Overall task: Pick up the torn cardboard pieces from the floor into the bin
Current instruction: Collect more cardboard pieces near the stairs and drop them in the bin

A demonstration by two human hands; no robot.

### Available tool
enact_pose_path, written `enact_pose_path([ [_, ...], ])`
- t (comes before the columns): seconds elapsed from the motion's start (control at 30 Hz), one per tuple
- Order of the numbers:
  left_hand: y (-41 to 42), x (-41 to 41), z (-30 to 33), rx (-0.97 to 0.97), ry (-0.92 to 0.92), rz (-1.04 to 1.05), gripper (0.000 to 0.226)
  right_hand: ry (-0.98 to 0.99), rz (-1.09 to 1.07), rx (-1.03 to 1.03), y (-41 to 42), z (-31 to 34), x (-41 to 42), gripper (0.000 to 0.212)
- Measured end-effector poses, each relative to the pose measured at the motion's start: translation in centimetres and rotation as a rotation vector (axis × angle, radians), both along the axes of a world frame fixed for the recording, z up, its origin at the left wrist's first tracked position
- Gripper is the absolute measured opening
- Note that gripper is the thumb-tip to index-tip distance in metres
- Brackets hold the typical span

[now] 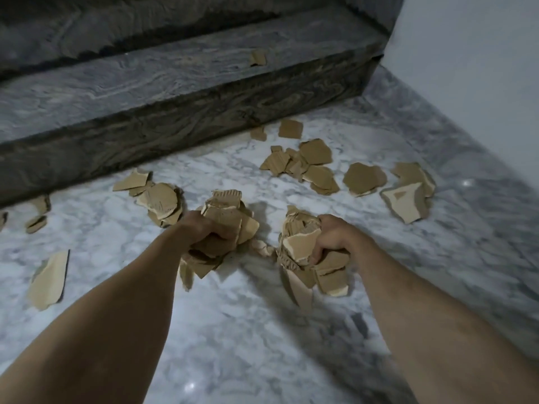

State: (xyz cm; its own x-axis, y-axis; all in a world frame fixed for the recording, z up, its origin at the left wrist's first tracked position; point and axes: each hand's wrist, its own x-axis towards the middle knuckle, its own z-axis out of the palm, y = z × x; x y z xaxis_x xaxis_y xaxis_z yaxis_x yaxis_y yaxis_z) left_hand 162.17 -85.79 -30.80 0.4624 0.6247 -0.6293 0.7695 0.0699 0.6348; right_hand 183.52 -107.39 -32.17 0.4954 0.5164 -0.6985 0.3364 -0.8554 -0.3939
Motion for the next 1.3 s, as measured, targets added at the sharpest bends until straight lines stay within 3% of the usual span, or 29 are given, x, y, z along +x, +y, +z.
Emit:
enact_pose_path([
  [0.03, 0.5, -0.5, 0.2, -0.010, -0.001, 0.034, 0.082, 0.031, -0.045, 0.012, -0.1, 0.5, 0.2, 0.107],
  [0.1, 1.2, -1.3, 0.6, -0.008, 0.012, 0.098, 0.073, 0.066, -0.110, 0.031, -0.1, 1.5, 0.7, 0.077],
  [0.17, 2.2, -2.1, 0.2, 0.020, 0.032, 0.142, 0.088, 0.075, -0.157, 0.060, 0.6, 3.0, 0.9, 0.047],
  [0.2, 2.7, -2.4, -0.2, 0.049, 0.051, 0.146, 0.098, 0.073, -0.166, 0.074, 1.1, 3.6, 0.7, 0.045],
  [0.27, 3.0, -2.8, -0.7, 0.142, 0.118, 0.105, 0.102, 0.074, -0.170, 0.104, 2.4, 4.5, 0.0, 0.054],
  [0.33, 2.5, -2.8, -0.9, 0.188, 0.122, 0.092, 0.091, 0.090, -0.196, 0.150, 3.7, 4.8, -0.9, 0.065],
  [0.47, 1.2, -1.9, -1.5, 0.172, 0.059, 0.068, 0.064, 0.104, -0.251, 0.216, 5.5, 4.3, -2.3, 0.043],
  [0.6, 1.2, -2.2, -3.0, 0.094, 0.020, 0.106, 0.086, 0.133, -0.287, 0.271, 6.6, 4.3, -2.6, 0.042],
  [0.73, 1.8, -2.9, -2.7, 0.062, -0.076, 0.181, 0.070, 0.149, -0.326, 0.336, 7.2, 4.3, -2.0, 0.042],
  [0.83, 2.4, -4.4, -1.1, -0.059, -0.089, 0.173, 0.080, 0.242, -0.405, 0.381, 7.9, 4.2, -1.9, 0.038],
  [0.87, 2.9, -5.1, -0.6, -0.086, -0.091, 0.176, 0.081, 0.286, -0.413, 0.383, 8.2, 4.5, -2.0, 0.046],
  [0.97, 4.8, -8.4, 2.3, -0.091, -0.119, 0.199, 0.055, 0.378, -0.369, 0.399, 9.6, 4.4, -2.6, 0.091],
  [1.0, 5.5, -9.6, 3.8, -0.103, -0.115, 0.187, 0.053, 0.415, -0.350, 0.394, 10.1, 4.5, -3.2, 0.094],
  [1.13, 9.5, -14.5, 10.7, -0.138, -0.029, 0.117, 0.075, 0.394, -0.358, 0.436, 11.9, 7.4, -7.1, 0.060],
  [1.2, 12.5, -16.5, 13.3, -0.103, 0.029, 0.133, 0.084, 0.366, -0.380, 0.485, 13.6, 9.0, -8.9, 0.057],
  [1.3, 15.4, -18.8, 16.2, 0.004, 0.004, 0.215, 0.048, 0.332, -0.381, 0.503, 16.9, 11.3, -11.9, 0.047],
])
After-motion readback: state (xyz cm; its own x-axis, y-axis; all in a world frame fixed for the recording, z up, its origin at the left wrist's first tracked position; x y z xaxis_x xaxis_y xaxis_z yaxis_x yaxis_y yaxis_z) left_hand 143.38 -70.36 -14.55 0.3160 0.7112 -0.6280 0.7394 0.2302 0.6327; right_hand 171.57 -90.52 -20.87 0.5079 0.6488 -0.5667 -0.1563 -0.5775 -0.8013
